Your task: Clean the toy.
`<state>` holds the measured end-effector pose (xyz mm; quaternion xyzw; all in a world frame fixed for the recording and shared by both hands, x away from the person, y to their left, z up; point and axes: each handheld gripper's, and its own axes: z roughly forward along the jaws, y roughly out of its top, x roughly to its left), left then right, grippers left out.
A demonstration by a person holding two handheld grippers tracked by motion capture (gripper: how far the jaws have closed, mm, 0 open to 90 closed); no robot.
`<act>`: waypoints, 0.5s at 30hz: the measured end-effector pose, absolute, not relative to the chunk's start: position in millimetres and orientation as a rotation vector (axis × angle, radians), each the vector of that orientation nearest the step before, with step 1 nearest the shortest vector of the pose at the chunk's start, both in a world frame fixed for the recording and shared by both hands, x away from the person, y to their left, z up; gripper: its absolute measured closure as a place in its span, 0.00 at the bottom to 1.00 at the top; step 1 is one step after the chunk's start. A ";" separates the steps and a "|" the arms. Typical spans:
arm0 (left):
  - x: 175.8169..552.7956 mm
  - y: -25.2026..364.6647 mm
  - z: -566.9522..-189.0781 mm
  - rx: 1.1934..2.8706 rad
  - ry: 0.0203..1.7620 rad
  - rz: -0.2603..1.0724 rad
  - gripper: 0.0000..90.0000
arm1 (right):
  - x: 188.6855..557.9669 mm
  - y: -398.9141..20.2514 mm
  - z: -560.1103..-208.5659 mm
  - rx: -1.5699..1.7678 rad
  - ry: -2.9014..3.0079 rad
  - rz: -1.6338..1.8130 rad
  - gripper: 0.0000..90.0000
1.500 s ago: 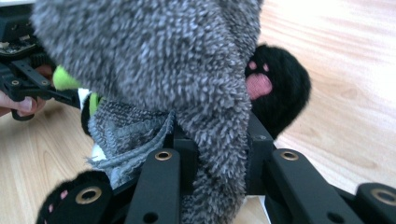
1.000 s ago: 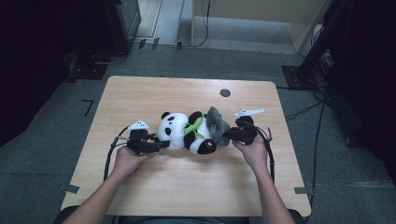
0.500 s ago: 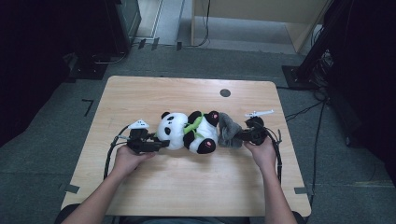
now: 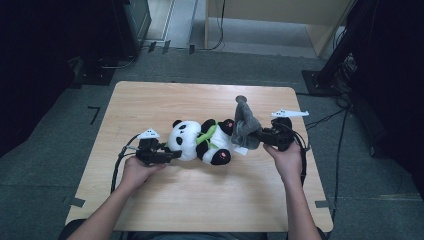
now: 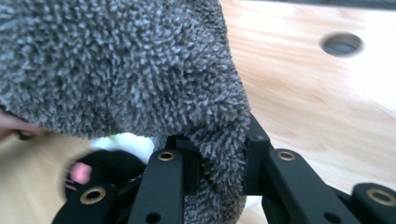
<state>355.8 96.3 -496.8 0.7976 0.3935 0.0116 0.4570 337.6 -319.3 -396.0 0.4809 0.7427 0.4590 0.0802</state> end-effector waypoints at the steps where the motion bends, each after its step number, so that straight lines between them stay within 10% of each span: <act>1: 355.5 96.1 -496.9 1.963 0.971 0.031 0.39 | 337.9 -315.6 -393.4 1.426 2.228 1.386 0.84; 15: 354.3 94.0 -497.7 1.950 0.979 0.036 0.39 | 347.0 -251.4 -377.3 1.252 2.322 1.467 0.84</act>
